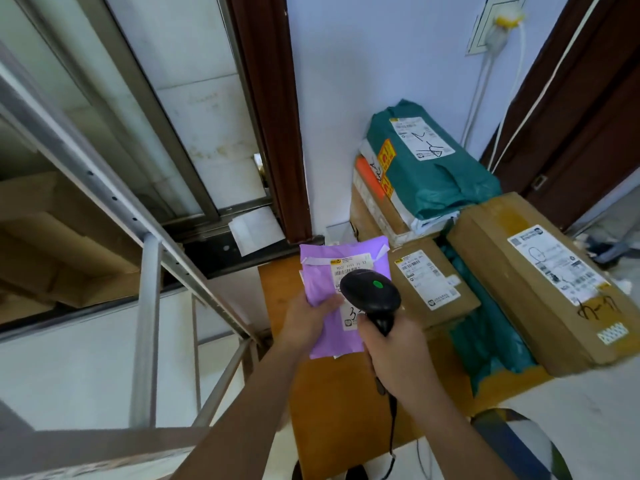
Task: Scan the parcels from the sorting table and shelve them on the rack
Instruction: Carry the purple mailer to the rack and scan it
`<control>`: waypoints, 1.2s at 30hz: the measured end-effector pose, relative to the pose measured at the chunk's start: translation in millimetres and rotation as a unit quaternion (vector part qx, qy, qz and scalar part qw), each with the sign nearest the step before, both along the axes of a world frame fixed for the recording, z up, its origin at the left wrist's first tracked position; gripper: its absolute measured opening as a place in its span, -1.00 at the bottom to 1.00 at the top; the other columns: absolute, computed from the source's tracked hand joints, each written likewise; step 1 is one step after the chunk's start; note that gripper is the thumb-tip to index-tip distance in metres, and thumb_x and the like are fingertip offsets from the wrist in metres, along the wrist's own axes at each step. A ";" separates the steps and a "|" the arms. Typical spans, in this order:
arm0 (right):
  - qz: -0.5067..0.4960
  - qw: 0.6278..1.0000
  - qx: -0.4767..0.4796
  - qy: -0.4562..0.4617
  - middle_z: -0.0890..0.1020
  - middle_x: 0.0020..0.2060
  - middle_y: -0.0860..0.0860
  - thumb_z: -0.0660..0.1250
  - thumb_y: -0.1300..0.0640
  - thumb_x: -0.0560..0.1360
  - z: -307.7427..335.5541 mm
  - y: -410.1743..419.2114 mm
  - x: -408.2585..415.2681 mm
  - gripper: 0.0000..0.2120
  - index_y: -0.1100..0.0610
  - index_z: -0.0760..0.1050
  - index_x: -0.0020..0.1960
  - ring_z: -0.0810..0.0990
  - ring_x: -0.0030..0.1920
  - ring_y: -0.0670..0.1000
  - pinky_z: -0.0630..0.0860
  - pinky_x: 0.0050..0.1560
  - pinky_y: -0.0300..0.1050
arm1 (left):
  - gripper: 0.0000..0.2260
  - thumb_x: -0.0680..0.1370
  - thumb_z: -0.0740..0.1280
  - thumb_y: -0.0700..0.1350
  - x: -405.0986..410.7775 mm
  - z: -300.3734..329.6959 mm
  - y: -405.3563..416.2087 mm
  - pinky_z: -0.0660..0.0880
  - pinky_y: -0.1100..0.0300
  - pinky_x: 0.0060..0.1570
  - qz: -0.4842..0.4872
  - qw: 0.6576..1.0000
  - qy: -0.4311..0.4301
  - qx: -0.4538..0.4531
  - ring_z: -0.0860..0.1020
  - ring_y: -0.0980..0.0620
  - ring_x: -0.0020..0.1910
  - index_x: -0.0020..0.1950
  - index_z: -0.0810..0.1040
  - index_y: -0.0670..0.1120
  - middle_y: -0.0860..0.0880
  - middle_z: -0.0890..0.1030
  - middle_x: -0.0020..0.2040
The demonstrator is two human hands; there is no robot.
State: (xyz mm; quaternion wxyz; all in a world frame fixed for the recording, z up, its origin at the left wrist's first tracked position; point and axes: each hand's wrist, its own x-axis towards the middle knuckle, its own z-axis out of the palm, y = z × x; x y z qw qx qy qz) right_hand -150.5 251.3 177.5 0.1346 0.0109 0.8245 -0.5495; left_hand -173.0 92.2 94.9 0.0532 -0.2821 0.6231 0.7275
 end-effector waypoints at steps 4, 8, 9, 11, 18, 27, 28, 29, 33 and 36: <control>-0.018 1.000 -0.014 -0.009 0.49 -0.51 -0.07 0.39 0.04 0.54 0.4 4.0 3.2 -0.83 0.00 0.44 -0.18 0.50 -0.49 -0.15 0.42 -0.44 -0.27 | -0.79 0.58 0.52 -0.04 2.5 4.1 5.7 0.62 0.12 -0.06 -0.012 1.000 0.003 0.003 0.73 -0.01 0.03 0.19 0.64 0.03 0.01 0.77 0.08; -0.021 0.999 -0.012 -0.027 0.49 -0.45 0.01 0.37 0.04 0.55 1.1 8.5 4.1 -0.85 0.04 0.45 -0.15 0.49 -0.50 -0.09 0.43 -0.45 -0.23 | -0.78 0.58 0.51 -0.03 2.7 7.4 9.9 0.60 0.13 -0.07 -0.013 1.000 0.003 -0.002 0.71 -0.01 0.05 0.20 0.62 0.04 0.02 0.75 0.09; -0.020 0.999 -0.012 -0.029 0.49 -0.45 0.03 0.37 0.04 0.55 1.7 9.3 4.6 -0.85 0.05 0.45 -0.14 0.48 -0.50 -0.08 0.44 -0.44 -0.21 | -0.79 0.58 0.51 -0.04 3.0 8.1 10.7 0.59 0.14 -0.09 -0.012 1.000 0.002 -0.002 0.70 -0.01 0.05 0.19 0.61 0.05 0.03 0.74 0.08; -0.019 0.999 -0.005 -0.030 0.50 -0.46 0.04 0.37 0.03 0.55 2.8 11.1 5.9 -0.84 0.06 0.46 -0.14 0.48 -0.50 -0.07 0.45 -0.44 -0.19 | -0.79 0.59 0.51 -0.04 4.1 7.7 11.2 0.59 0.14 -0.09 -0.011 1.000 0.001 0.000 0.70 -0.02 0.07 0.19 0.61 0.05 0.03 0.74 0.10; -0.034 0.997 0.016 -0.065 0.50 -0.50 -0.01 0.36 0.02 0.56 13.4 15.4 21.2 -0.79 0.17 0.50 -0.11 0.48 -0.58 -0.16 0.40 -0.51 -0.35 | -0.74 0.59 0.50 -0.10 15.9 2.0 5.4 0.68 -0.13 0.13 -0.018 0.999 0.015 0.022 0.75 -0.08 0.09 0.27 0.62 -0.02 -0.02 0.76 0.14; 0.017 0.999 0.012 -0.025 0.53 -0.50 0.03 0.33 0.06 0.58 39.2 16.9 53.0 -0.75 0.27 0.52 -0.07 0.51 -0.58 -0.11 0.45 -0.52 -0.33 | -0.78 0.60 0.49 -0.15 57.0 19.6 -9.6 0.70 -0.09 0.08 0.007 0.998 0.052 0.026 0.76 -0.09 0.05 0.25 0.64 -0.05 -0.06 0.77 0.12; 0.034 0.999 0.017 -0.022 0.53 -0.50 0.03 0.33 0.06 0.58 40.8 18.1 56.7 -0.74 0.28 0.52 -0.08 0.51 -0.58 -0.11 0.46 -0.52 -0.33 | -0.79 0.60 0.49 -0.15 64.7 23.4 -10.0 0.70 -0.03 0.04 0.020 0.998 0.057 0.024 0.76 -0.07 0.04 0.24 0.64 -0.05 -0.05 0.78 0.10; 0.050 0.998 0.019 -0.019 0.53 -0.51 0.03 0.33 0.05 0.58 43.3 19.7 61.0 -0.73 0.28 0.52 -0.11 0.51 -0.58 -0.11 0.46 -0.52 -0.32 | -0.79 0.61 0.48 -0.16 73.2 27.5 -9.4 0.71 0.03 -0.03 0.033 0.997 0.064 0.024 0.77 -0.06 0.02 0.24 0.65 -0.06 -0.04 0.78 0.08; 0.145 0.989 0.020 0.024 0.47 -0.60 -0.01 0.33 0.09 0.60 50.5 31.9 81.1 -0.72 0.21 0.48 -0.23 0.48 -0.58 -0.09 0.46 -0.48 -0.25 | -0.81 0.61 0.47 -0.20 114.2 31.9 1.7 0.71 -0.04 -0.01 0.101 0.991 0.083 0.027 0.76 -0.17 0.06 0.22 0.67 -0.13 -0.12 0.78 0.06; 0.218 0.975 0.019 0.036 0.49 -0.59 -0.01 0.32 0.08 0.60 53.7 47.7 98.8 -0.78 0.18 0.51 -0.17 0.48 -0.59 -0.10 0.46 -0.47 -0.22 | -0.80 0.60 0.46 -0.25 151.0 29.3 20.7 0.63 -0.25 0.21 0.171 0.980 0.089 0.048 0.74 -0.24 0.10 0.22 0.68 -0.17 -0.20 0.76 0.10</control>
